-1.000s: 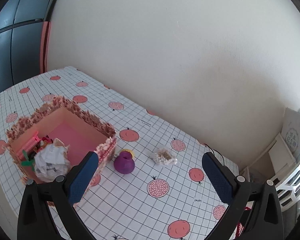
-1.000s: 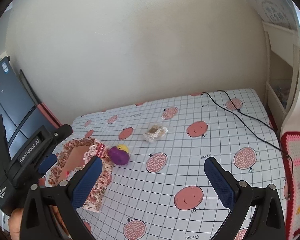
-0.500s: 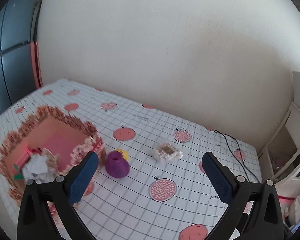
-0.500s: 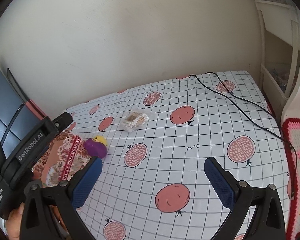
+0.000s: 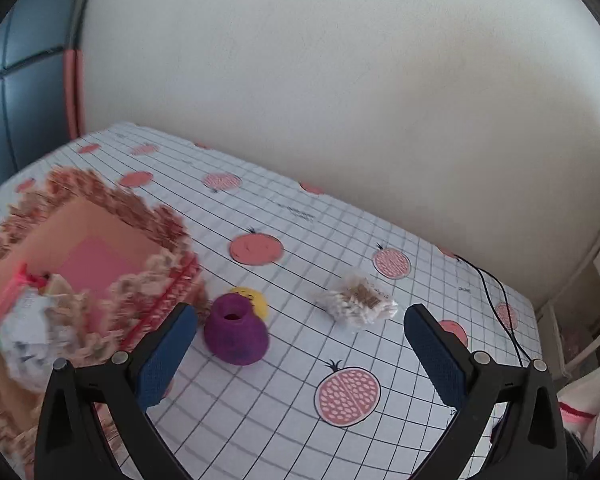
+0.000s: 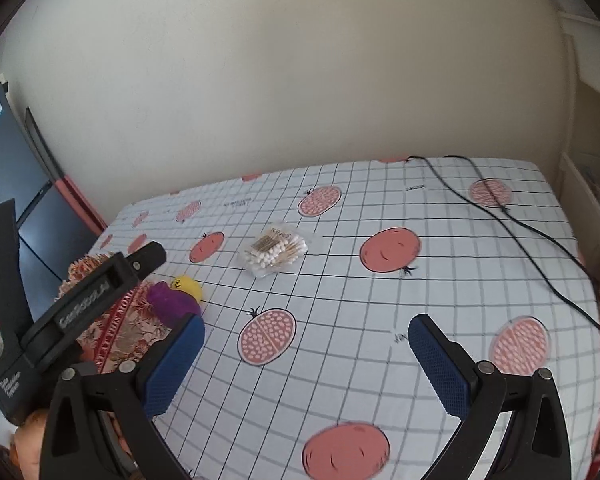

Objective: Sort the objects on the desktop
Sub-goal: 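Move both tools toward the purple toy and cotton swab bag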

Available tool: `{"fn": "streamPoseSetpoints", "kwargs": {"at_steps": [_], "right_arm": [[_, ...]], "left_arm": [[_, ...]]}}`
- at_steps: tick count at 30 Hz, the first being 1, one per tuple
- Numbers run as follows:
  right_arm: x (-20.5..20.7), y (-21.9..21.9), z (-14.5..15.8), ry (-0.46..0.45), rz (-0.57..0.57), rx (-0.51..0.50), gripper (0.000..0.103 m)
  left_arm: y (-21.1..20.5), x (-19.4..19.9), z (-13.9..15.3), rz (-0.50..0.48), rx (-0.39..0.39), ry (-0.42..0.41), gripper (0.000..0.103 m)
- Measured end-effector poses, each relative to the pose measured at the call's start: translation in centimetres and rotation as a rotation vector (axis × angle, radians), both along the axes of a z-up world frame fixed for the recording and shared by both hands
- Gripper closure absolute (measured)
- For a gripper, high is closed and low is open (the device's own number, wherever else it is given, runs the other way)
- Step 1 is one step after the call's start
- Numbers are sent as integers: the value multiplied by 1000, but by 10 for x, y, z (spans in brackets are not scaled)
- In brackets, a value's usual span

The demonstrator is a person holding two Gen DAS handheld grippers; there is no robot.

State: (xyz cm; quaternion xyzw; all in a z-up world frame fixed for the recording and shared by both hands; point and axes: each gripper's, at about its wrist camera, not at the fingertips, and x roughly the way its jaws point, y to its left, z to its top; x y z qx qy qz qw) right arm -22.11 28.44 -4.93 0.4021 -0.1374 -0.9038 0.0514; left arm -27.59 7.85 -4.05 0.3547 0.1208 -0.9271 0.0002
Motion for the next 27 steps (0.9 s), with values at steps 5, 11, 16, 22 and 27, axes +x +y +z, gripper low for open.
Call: {"fn": "streamPoseSetpoints", "kwargs": {"at_steps": [5,11,16,22,27], "right_arm": [[-36,-22,-20,-29,111,140,0],[-65,-42,-47,-44,203,236,0],[-91,-50,-62,-53,218,246,0],[-113,-56,-69,-73,246,219,0],[-126,-67,-71,-67,272,230,0]], "left_arm": [[-7,-16,-22,2,-12,-52,0],[-8,-28,-40,29,-55,-120,0],[-6,-35,-50,50,-71,-123,0],[-6,-40,-54,42,-16,-117,0],[-11,-40,-52,41,47,-119,0]]}}
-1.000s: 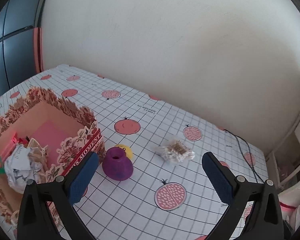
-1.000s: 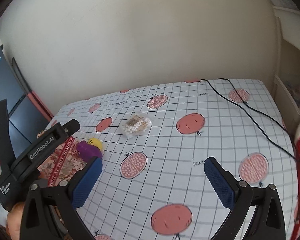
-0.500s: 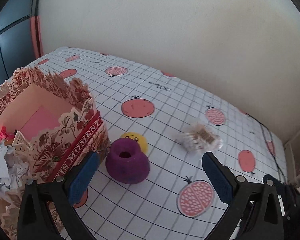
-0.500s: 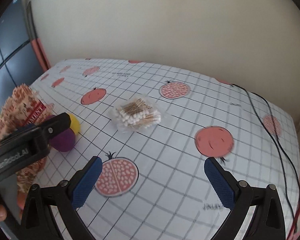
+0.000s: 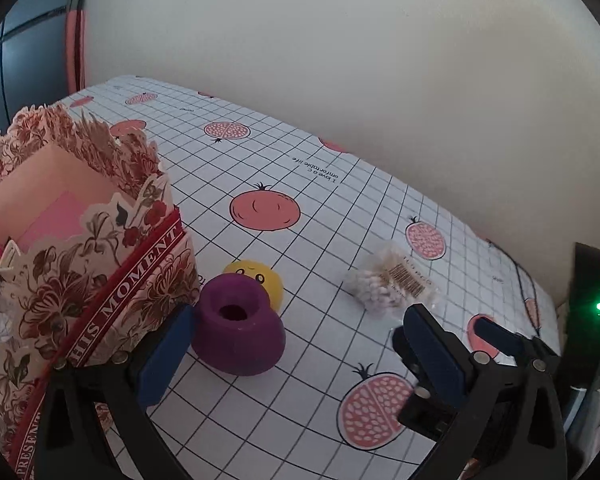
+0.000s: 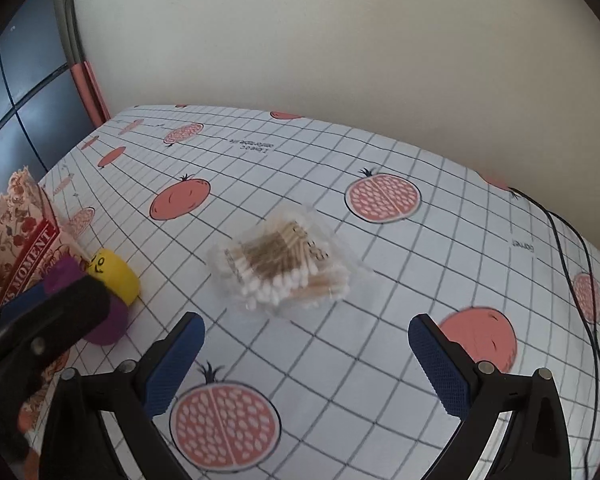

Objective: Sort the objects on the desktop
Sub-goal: 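Move both tools toward the purple toy and cotton swab bag, then grasp the cotton swab bag with the right tool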

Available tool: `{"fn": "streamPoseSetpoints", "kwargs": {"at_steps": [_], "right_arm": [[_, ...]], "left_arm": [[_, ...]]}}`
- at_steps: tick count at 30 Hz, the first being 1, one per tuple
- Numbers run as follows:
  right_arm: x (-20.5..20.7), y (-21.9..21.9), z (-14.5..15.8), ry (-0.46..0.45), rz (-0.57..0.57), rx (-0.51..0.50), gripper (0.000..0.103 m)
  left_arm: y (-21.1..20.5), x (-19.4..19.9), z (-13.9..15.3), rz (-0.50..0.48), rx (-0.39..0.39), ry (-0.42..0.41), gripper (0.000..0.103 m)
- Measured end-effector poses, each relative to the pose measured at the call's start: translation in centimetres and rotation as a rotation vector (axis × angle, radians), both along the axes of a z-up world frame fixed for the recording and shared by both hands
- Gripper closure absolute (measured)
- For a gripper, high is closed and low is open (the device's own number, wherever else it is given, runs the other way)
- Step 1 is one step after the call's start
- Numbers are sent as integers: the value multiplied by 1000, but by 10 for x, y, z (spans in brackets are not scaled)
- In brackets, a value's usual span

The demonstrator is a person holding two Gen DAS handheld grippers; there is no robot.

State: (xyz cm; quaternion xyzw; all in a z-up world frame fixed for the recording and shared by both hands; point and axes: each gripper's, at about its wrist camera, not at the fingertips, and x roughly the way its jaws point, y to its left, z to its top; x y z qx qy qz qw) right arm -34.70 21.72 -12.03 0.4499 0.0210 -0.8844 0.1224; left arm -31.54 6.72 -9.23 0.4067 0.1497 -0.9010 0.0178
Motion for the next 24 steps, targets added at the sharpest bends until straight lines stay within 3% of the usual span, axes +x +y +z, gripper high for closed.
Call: {"fn": "streamPoseSetpoints", "kwargs": {"at_steps": [5,15,24], "right_arm": [[-11,-14,1,30,22,20,0],[-30,-12,-8,-12,-41,34,0],[-35,-15,-13,-27,-87,18,4]], "left_arm": [[0,0,-1,0,-4,-8,0],[-28,3,-2,55,188,-19,3],[-33,6,-1,57,233,-22,3]]}}
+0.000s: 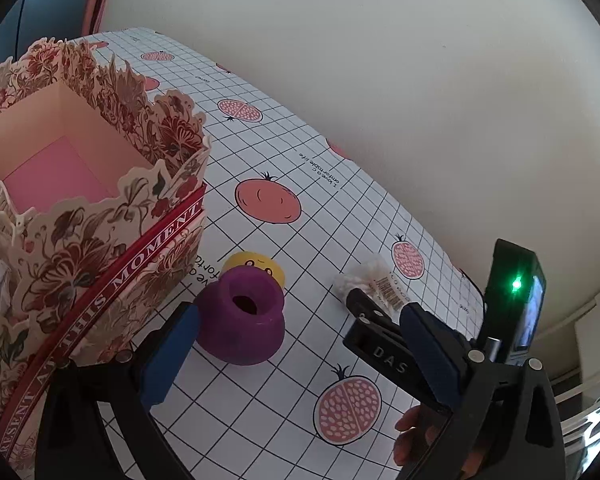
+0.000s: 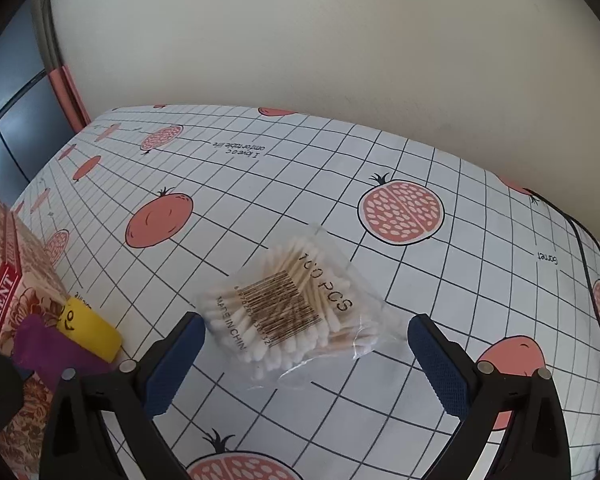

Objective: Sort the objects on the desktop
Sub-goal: 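Grasp the cotton swab bag with the right tool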

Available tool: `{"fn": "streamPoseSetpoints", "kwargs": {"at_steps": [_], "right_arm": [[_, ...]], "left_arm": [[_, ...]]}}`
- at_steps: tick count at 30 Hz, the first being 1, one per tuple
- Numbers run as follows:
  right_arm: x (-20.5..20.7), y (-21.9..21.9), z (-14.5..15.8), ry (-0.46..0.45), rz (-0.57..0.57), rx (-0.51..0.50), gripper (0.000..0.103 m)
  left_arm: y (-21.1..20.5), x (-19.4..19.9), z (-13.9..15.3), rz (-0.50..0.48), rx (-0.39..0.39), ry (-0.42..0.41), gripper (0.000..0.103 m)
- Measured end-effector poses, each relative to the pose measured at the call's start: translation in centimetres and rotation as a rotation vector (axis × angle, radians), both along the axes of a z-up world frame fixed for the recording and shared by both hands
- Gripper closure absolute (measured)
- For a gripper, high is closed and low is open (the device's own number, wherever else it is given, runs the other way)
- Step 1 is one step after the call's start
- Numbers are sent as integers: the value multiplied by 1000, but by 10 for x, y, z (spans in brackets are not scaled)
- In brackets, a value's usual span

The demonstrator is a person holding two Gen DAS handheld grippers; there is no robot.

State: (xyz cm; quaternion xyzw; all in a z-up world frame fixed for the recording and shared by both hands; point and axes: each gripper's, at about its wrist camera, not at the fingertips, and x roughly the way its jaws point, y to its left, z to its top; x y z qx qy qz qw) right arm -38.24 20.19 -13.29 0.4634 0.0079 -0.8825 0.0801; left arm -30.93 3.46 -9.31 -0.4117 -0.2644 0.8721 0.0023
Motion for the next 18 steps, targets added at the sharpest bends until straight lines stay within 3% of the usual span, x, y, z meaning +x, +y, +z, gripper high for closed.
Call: {"fn": "streamPoseSetpoints", "kwargs": {"at_steps": [8,18], "right_arm": [[-1,4,2,-12,-33,-43,24],[18,29,6,-11,-64,-92,31]], "left_arm": [[-3,0,0,-4,18,-1,3],[-2,0,-2,-6,-5,-4,3]]}}
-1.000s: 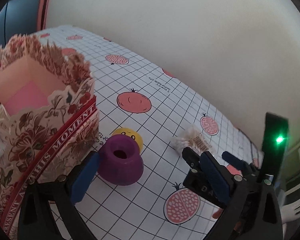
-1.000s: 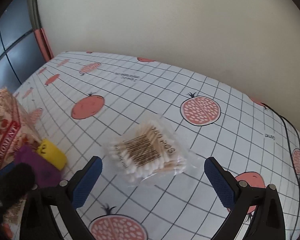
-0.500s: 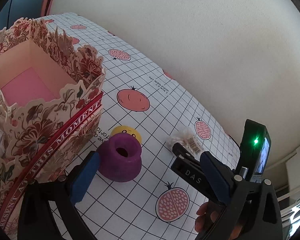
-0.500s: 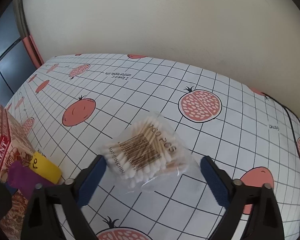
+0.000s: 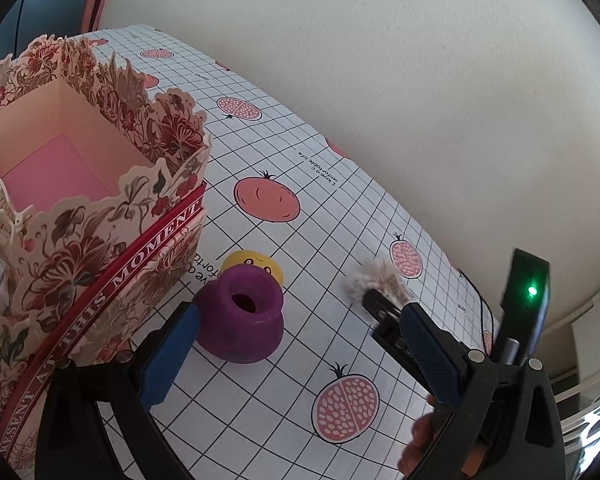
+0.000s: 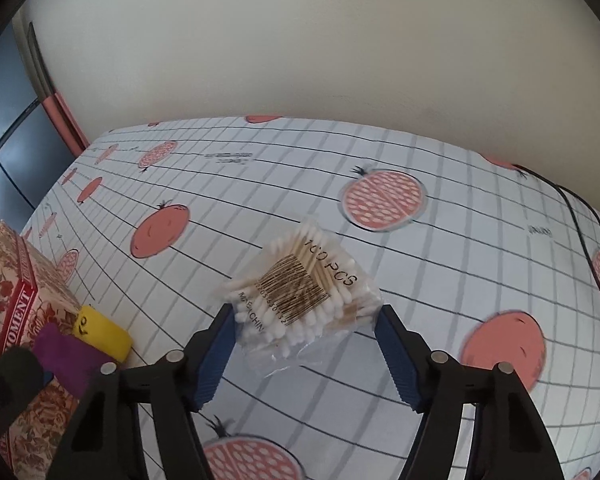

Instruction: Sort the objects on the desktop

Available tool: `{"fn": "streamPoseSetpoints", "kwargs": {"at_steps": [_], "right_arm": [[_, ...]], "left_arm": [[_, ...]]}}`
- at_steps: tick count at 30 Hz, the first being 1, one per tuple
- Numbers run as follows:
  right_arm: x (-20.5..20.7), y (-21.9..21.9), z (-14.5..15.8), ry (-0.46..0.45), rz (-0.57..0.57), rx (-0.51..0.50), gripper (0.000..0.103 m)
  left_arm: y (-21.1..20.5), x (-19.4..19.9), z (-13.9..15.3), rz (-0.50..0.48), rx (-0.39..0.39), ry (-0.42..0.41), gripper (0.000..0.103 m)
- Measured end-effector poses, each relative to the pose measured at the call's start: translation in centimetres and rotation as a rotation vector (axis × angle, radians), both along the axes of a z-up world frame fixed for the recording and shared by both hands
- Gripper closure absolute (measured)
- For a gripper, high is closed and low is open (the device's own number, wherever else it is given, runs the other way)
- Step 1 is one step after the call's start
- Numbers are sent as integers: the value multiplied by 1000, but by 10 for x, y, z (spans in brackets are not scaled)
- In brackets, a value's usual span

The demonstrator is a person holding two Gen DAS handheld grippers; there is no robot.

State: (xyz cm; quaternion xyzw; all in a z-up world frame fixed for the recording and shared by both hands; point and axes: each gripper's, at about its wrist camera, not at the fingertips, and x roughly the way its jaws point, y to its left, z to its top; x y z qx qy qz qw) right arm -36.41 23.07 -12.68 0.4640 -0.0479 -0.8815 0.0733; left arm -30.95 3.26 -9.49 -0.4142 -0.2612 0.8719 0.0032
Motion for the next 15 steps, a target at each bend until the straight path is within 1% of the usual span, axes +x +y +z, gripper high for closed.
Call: {"fn": "streamPoseSetpoints", "kwargs": {"at_steps": [2,4,8,13,15], "right_arm": [[8,8,2,7,-11,-13,31],[20,16,3,17,-13,-17,31],[41,28,7,30,-8,-4,31],[64,39,19,60,-7,-32,31],[73,38,25,76,5,-33,31]], "left_arm": [[2,0,-2,-1,-16,-3,3],[6,-1,-3,2,-48,-4,3],[16,-3,-9,9,-152,-9,3],[25,-7,-19,17,-268,-28,3],[31,-9,-24,14,-330,-39,3]]}}
